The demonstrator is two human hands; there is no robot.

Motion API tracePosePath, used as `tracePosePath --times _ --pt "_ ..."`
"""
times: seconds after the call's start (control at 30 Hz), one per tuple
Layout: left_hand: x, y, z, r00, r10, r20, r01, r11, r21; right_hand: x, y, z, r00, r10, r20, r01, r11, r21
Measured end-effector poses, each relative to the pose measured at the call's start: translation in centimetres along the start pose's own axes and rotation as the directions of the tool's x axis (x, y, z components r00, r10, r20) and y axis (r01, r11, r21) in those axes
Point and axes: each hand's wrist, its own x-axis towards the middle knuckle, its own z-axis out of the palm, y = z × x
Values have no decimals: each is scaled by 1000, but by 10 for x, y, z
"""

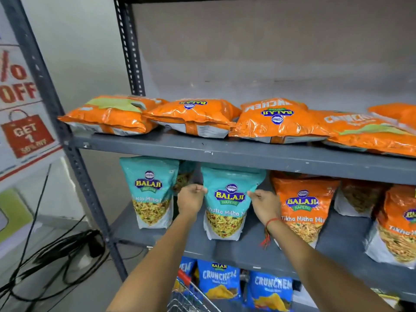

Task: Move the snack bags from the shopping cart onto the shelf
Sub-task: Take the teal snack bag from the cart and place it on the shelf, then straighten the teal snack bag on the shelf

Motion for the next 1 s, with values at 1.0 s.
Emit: tracePosePath --times 1.0 --pt "-9 -112 24 945 -66 321 76 997 -18 -33 94 82 780 166 604 -427 846 319"
